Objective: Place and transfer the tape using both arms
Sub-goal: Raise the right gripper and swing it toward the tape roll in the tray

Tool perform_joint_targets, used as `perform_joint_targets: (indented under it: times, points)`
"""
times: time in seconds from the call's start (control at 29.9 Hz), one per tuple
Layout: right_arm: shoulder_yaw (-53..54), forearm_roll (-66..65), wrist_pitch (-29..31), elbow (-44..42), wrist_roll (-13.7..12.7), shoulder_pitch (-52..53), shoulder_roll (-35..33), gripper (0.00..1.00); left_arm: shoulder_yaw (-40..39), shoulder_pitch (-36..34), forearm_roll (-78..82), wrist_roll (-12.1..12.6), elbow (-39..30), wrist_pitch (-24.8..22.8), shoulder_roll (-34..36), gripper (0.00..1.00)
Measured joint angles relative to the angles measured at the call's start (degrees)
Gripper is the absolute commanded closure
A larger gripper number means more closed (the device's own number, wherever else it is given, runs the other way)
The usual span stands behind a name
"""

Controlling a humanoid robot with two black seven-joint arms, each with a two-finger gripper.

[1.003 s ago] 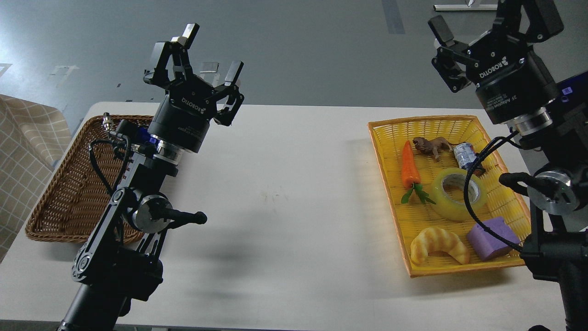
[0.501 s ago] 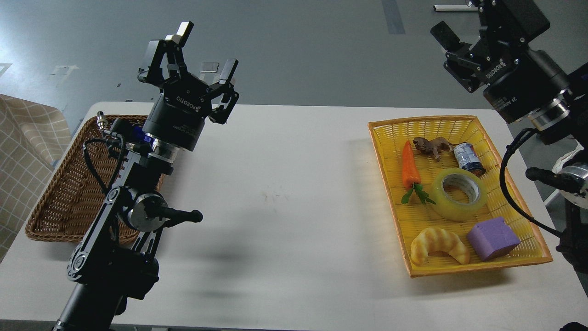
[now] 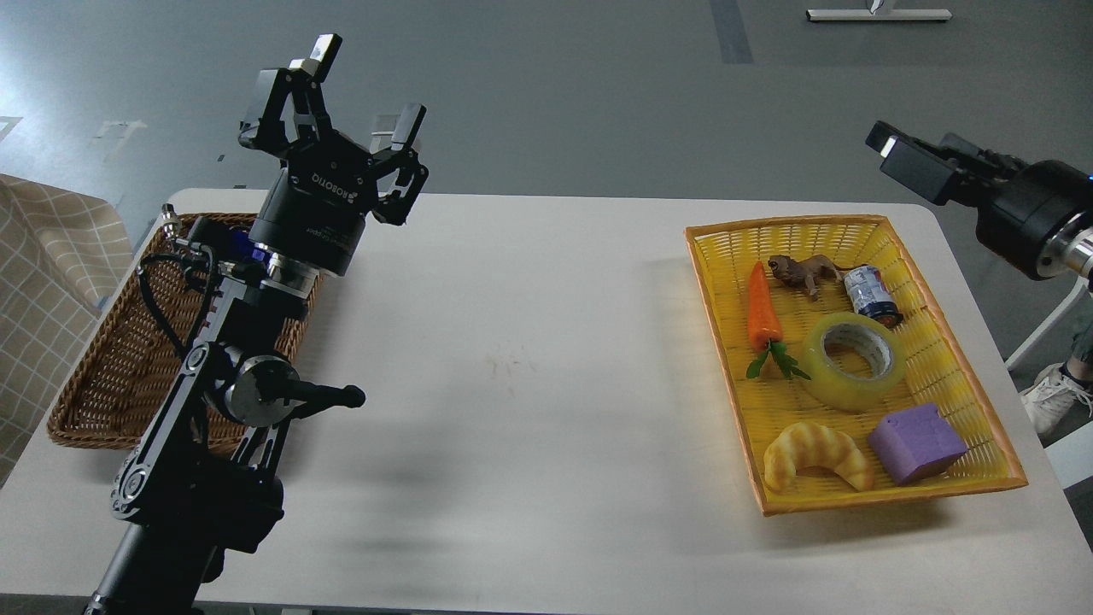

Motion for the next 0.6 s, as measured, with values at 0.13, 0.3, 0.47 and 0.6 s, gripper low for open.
perform_joint_targets:
  times: [0.13, 0.3, 0.47, 0.6]
  points:
    - [-0.2, -4.9, -1.9, -4.2, 1.1, -1.5, 0.4, 0.0, -0.2, 0.0, 0.0, 0.0, 0.0, 0.0, 0.1, 0.02]
    - [-0.3, -5.4, -2.6, -9.6, 2.1, -3.8, 0.8, 0.0, -0.2, 0.0, 0.0, 0.0, 0.0, -0.1, 0.4, 0.02]
    - [-2.1, -5.5, -2.4, -10.2, 5.6, -8.1, 0.2, 0.0, -0.2, 0.0, -0.1, 0.0, 0.0, 0.0, 0.2, 0.02]
    - [-5.4, -6.1, -2.3, -10.4, 10.2, -10.3, -2.1, 0.01, -0.1, -0.1, -0.1, 0.0, 0.0, 0.1, -0.1, 0.02]
